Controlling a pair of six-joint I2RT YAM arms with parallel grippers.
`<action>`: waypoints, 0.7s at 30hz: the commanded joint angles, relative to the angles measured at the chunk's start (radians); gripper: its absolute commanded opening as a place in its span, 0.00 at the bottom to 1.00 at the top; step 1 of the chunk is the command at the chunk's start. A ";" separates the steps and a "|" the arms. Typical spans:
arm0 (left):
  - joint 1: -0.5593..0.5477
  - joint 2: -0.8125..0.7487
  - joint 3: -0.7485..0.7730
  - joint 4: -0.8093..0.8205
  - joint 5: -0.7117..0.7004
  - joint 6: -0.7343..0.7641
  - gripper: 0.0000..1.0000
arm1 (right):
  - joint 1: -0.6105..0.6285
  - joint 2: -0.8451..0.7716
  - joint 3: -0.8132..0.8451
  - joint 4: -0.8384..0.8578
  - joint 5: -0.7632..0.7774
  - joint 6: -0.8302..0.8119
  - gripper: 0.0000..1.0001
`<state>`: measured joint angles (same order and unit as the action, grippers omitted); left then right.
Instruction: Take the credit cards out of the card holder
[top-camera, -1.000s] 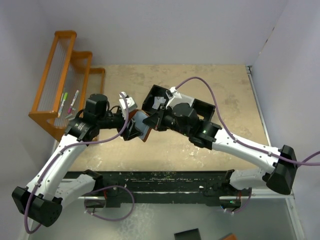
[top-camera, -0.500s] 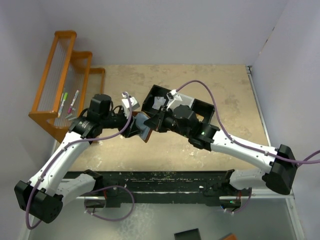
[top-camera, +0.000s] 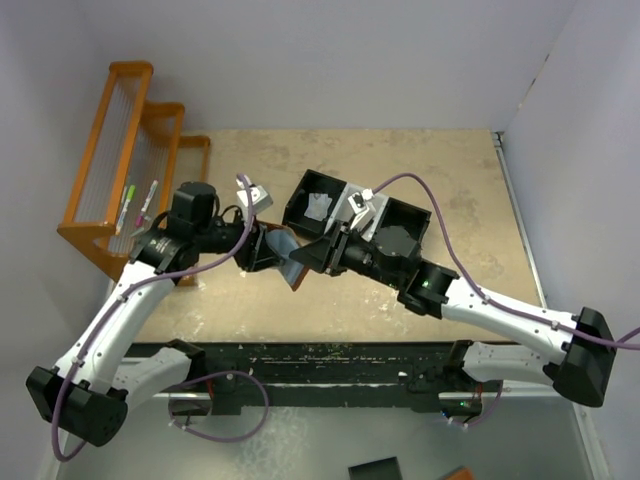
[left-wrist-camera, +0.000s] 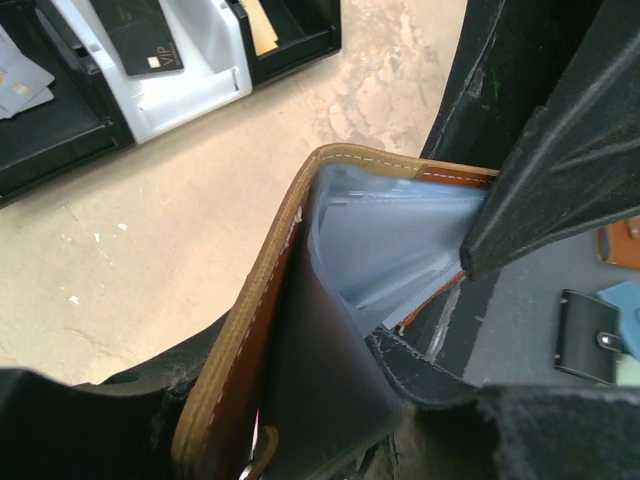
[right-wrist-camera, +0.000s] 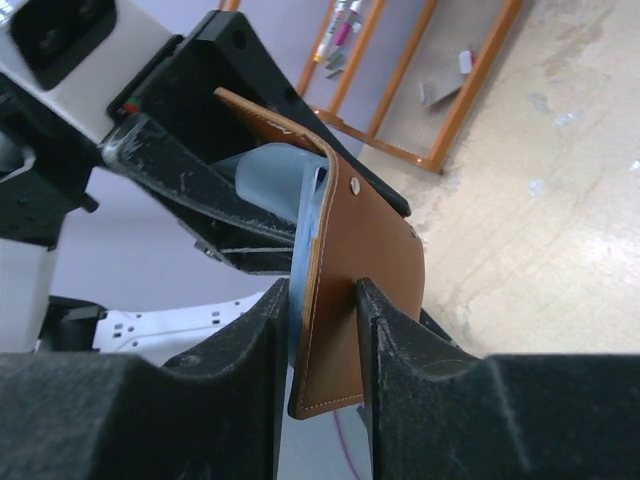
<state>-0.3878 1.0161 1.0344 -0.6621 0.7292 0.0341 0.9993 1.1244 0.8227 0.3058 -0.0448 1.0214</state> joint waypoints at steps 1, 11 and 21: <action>0.050 0.026 0.068 0.021 0.115 -0.070 0.00 | 0.021 -0.046 0.000 0.149 -0.095 0.026 0.37; 0.167 0.088 0.117 -0.042 0.374 -0.105 0.00 | 0.021 -0.129 -0.043 0.058 0.013 -0.031 0.15; 0.168 0.061 0.129 0.004 0.432 -0.187 0.00 | 0.020 -0.046 0.054 0.009 0.083 -0.106 0.29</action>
<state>-0.2234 1.1007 1.1080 -0.7101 1.0756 -0.1127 1.0145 1.0565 0.8173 0.2852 -0.0059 0.9524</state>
